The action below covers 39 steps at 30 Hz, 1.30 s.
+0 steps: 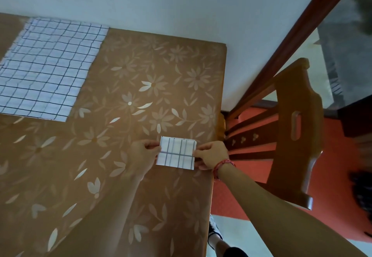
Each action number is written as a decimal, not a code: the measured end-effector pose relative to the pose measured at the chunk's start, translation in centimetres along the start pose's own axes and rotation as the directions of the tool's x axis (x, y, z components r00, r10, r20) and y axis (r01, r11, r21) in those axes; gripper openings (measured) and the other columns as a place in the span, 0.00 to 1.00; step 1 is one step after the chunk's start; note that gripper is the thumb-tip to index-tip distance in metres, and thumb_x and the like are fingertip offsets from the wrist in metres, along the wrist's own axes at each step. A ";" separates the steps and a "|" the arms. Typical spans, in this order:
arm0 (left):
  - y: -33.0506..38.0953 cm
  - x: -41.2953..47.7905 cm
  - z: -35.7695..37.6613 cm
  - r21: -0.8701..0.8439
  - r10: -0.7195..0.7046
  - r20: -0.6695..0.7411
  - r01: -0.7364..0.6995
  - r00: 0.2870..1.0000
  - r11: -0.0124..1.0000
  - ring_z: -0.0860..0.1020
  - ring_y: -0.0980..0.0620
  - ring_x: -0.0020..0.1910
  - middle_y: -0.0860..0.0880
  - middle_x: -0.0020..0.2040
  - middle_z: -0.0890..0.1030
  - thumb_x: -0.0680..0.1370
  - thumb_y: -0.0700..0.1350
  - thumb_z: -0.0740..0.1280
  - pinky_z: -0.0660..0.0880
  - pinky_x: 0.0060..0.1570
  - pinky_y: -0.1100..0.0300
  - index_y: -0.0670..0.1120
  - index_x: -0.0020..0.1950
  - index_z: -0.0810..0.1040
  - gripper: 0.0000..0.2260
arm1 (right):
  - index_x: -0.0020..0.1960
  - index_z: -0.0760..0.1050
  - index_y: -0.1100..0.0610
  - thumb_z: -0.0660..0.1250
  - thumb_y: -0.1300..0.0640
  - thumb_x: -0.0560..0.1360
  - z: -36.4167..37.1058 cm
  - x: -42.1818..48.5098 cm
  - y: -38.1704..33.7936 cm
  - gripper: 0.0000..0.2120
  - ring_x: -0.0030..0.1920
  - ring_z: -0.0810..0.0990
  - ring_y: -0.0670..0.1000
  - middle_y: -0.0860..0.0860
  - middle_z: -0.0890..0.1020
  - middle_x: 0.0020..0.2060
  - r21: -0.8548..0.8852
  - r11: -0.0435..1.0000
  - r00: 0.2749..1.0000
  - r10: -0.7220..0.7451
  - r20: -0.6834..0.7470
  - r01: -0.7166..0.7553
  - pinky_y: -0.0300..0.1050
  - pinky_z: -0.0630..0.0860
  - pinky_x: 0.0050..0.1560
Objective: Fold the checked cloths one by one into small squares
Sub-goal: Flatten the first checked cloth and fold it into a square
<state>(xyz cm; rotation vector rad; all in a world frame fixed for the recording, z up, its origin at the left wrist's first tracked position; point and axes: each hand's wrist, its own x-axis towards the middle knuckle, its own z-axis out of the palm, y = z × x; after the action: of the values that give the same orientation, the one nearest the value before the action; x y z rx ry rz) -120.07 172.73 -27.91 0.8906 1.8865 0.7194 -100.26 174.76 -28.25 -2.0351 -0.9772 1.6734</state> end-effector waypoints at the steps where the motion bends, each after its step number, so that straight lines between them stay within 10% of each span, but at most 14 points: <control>1: 0.0 0.0 0.0 -0.002 -0.003 0.002 0.003 1.000 1.000 0.83 0.53 0.37 0.52 0.37 0.84 0.76 0.36 0.68 0.79 0.33 0.63 0.52 0.39 0.81 0.12 | 0.38 0.78 0.55 0.75 0.63 0.70 0.0 0.0 -0.1 0.07 0.31 0.84 0.56 0.57 0.84 0.34 -0.004 1.000 1.000 -0.003 -0.001 0.003 0.48 0.82 0.32; 18: -0.6 0.9 0.3 0.244 0.218 -0.033 -0.204 0.975 0.948 0.80 0.56 0.40 0.55 0.40 0.82 0.77 0.39 0.67 0.76 0.39 0.63 0.46 0.48 0.83 0.05 | 0.37 0.81 0.49 0.75 0.54 0.69 -0.9 0.7 0.1 0.04 0.31 0.84 0.48 0.48 0.84 0.32 -0.206 0.963 0.977 -0.195 -0.088 0.174 0.47 0.83 0.36; 21: -1.7 0.8 -0.3 0.386 0.492 0.030 -0.464 0.870 0.797 0.77 0.57 0.54 0.55 0.53 0.80 0.80 0.40 0.62 0.69 0.54 0.71 0.46 0.57 0.81 0.10 | 0.45 0.82 0.50 0.69 0.50 0.73 -1.0 0.8 0.2 0.05 0.39 0.80 0.42 0.42 0.82 0.38 -0.431 0.814 0.872 -0.476 -0.112 0.389 0.34 0.77 0.41; 27: -5.8 2.1 -0.3 0.538 0.669 0.308 -0.704 0.676 0.463 0.61 0.52 0.76 0.48 0.75 0.66 0.80 0.39 0.58 0.60 0.73 0.55 0.40 0.73 0.68 0.20 | 0.67 0.71 0.61 0.55 0.55 0.78 4.5 0.0 1.2 0.20 0.67 0.71 0.56 0.57 0.74 0.65 -0.625 0.352 0.574 -0.796 0.191 0.697 0.52 0.70 0.67; 32: -7.2 2.0 0.1 0.606 0.604 0.434 -0.713 0.669 0.353 0.52 0.54 0.78 0.49 0.79 0.57 0.82 0.44 0.54 0.53 0.75 0.54 0.44 0.78 0.57 0.24 | 0.78 0.47 0.63 0.37 0.55 0.79 8.1 1.5 3.3 0.28 0.78 0.44 0.53 0.57 0.49 0.78 -0.691 0.228 0.611 -0.696 0.377 0.686 0.54 0.49 0.77; 39: -7.6 2.2 0.0 0.650 0.565 0.466 -0.697 0.681 0.304 0.50 0.55 0.78 0.49 0.79 0.55 0.84 0.47 0.45 0.53 0.75 0.52 0.45 0.79 0.53 0.23 | 0.78 0.45 0.60 0.42 0.53 0.83 8.6 2.8 4.4 0.26 0.78 0.43 0.51 0.55 0.48 0.78 -0.771 0.129 0.606 -0.703 0.373 0.624 0.52 0.47 0.77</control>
<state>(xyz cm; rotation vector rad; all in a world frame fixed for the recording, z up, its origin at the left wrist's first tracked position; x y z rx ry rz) -122.98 170.14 -34.81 2.3298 1.6314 0.1371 -106.93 172.14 -35.29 -1.4909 -2.6051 0.5216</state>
